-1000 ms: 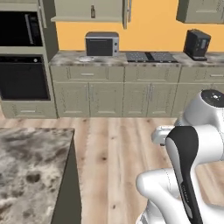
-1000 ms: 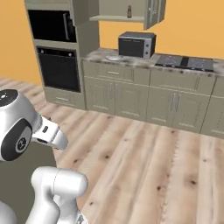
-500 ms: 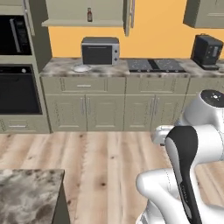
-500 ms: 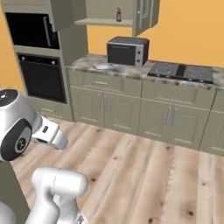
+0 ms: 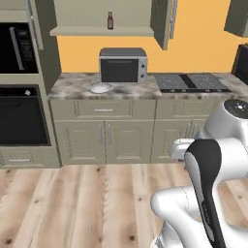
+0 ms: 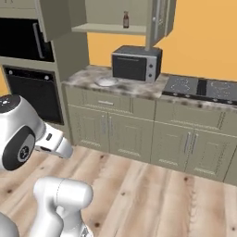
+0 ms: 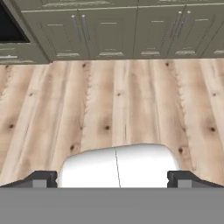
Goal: Move the hot dog bun to the plate on the dining table and place the condiment next to that plate. Then navigate to the fridge and take the sausage and place it on the plate as well.
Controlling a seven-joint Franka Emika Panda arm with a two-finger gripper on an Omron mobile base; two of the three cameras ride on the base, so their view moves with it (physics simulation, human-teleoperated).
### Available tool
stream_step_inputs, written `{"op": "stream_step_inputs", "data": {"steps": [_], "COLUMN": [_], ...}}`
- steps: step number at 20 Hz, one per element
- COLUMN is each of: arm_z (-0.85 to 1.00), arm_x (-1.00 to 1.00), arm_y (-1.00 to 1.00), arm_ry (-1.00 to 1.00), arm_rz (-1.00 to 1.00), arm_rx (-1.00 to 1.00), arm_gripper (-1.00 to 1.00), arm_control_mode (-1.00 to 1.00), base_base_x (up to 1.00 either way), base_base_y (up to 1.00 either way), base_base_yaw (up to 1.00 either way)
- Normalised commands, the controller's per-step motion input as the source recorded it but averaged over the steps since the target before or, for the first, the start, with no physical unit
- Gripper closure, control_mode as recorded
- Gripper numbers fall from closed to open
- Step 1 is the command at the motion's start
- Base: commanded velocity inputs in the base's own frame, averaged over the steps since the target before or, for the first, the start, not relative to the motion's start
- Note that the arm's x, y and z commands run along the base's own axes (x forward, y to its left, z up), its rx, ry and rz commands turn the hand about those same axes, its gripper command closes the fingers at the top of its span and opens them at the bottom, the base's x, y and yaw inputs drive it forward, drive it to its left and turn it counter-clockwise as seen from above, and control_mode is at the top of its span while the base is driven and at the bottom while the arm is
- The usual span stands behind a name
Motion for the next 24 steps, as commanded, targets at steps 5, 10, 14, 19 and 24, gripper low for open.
{"op": "stream_step_inputs", "data": {"steps": [5, 10, 14, 19, 24], "arm_z": [0.0, 0.0, 0.0, 0.0, 0.0], "arm_x": [0.0, 0.0, 0.0, 0.0, 0.0], "arm_y": [0.0, 0.0, 0.0, 0.0, 0.0], "arm_ry": [0.0, 0.0, 0.0, 0.0, 0.0], "arm_rz": [0.0, 0.0, 0.0, 0.0, 0.0], "arm_rx": [0.0, 0.0, 0.0, 0.0, 0.0], "arm_gripper": [-1.0, -1.0, -1.0, -1.0, -1.0], "arm_control_mode": [1.0, 1.0, 1.0, 1.0, 1.0], "base_base_x": [1.0, 1.0, 0.98, 1.0, 1.0], "base_base_y": [0.65, 0.33, 0.25, 0.13, -0.22], "base_base_yaw": [-0.12, -0.2, -0.22, -0.05, 0.12]}}
